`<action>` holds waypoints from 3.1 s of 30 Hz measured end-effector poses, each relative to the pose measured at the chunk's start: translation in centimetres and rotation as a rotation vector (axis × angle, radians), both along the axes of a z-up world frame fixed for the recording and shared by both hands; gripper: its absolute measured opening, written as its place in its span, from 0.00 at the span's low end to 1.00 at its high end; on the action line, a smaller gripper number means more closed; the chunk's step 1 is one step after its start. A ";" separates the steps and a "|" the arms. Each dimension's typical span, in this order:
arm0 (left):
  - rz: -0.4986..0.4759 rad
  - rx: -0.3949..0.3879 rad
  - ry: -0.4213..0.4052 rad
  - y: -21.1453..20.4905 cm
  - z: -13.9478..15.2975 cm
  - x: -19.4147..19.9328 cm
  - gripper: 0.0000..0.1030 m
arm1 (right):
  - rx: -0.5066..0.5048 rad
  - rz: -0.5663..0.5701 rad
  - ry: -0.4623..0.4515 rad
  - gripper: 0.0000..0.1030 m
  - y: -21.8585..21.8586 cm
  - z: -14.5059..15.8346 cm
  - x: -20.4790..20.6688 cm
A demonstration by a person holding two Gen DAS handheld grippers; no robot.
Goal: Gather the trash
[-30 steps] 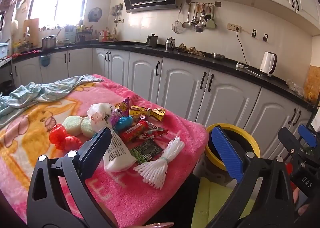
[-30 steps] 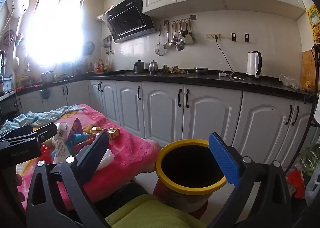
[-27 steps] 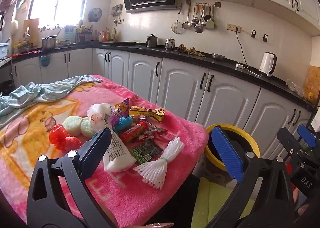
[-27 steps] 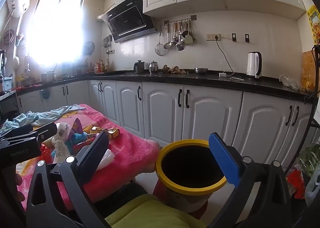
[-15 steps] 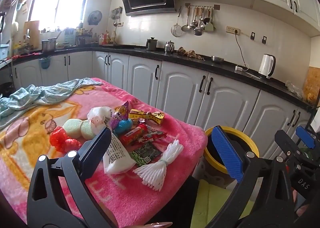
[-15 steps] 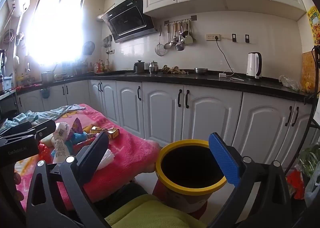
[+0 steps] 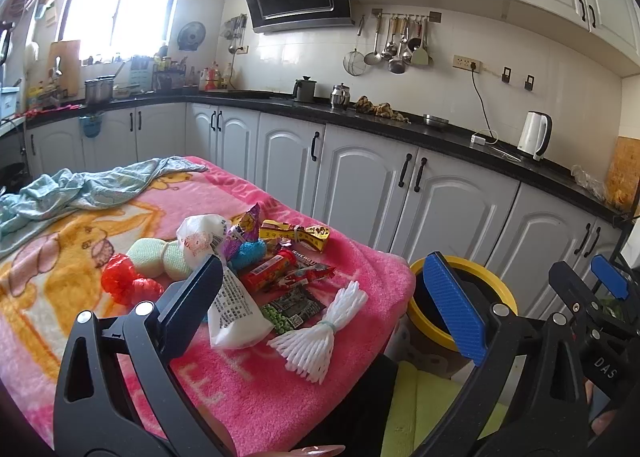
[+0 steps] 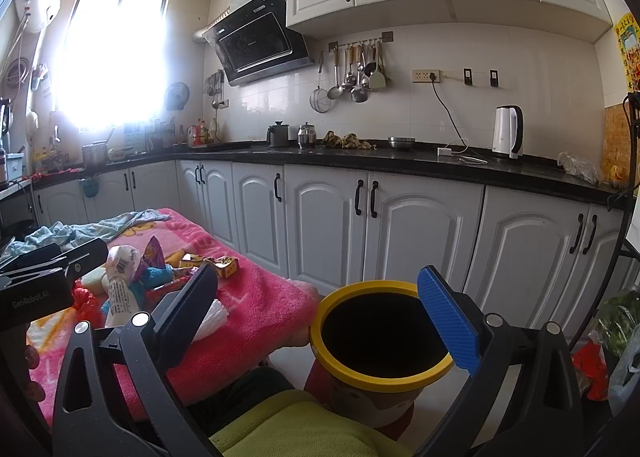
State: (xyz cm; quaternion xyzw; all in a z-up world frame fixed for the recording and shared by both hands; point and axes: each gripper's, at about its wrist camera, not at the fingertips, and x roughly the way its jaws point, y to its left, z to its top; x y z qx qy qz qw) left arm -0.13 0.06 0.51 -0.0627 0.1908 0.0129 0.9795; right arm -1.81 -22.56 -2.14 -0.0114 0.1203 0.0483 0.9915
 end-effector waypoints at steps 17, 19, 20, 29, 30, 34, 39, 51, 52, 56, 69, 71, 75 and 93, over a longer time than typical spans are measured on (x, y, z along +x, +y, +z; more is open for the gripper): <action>0.000 -0.002 0.000 0.1 0.0 0.0 0.90 | -0.001 0.000 -0.001 0.94 0.0 0.0 0.0; 0.001 -0.003 0.000 0.1 0.0 0.0 0.90 | 0.000 0.000 -0.001 0.94 0.0 0.0 0.0; 0.001 -0.002 -0.001 0.1 0.0 0.0 0.90 | 0.000 -0.001 0.000 0.94 0.0 0.0 0.1; 0.006 -0.007 0.001 0.4 -0.1 0.0 0.90 | -0.003 0.004 0.004 0.94 0.0 0.1 0.1; 0.006 -0.007 0.001 0.4 -0.1 0.0 0.90 | -0.002 0.004 0.006 0.94 -0.1 0.2 0.0; 0.014 -0.012 0.001 0.8 -0.2 -0.1 0.90 | -0.008 0.013 0.008 0.94 0.0 0.0 0.1; 0.034 -0.025 -0.001 1.5 -0.4 -0.1 0.90 | -0.046 0.072 -0.002 0.94 1.6 -0.1 0.7; 0.163 -0.083 -0.002 5.8 -0.1 -0.3 0.90 | -0.114 0.254 0.035 0.94 6.6 0.6 1.6; 0.179 -0.092 -0.002 6.4 -0.1 -0.3 0.90 | -0.113 0.269 0.045 0.94 7.0 0.7 1.7; 0.234 -0.118 -0.003 8.6 -0.2 -0.5 0.90 | -0.110 0.313 0.075 0.94 8.3 1.0 2.6; 0.395 -0.197 0.036 14.7 -1.5 -0.7 0.90 | -0.083 0.387 0.208 0.94 12.8 0.1 7.9; 0.416 -0.213 0.055 15.7 -2.2 -0.4 0.90 | -0.090 0.388 0.246 0.94 13.3 -0.7 9.1; 0.457 -0.260 0.103 17.6 -3.8 0.3 0.90 | -0.121 0.373 0.303 0.94 13.8 -2.5 11.3; 0.503 -0.624 0.315 25.2 -12.0 5.6 0.89 | 0.037 0.315 0.666 0.70 12.8 -10.1 19.7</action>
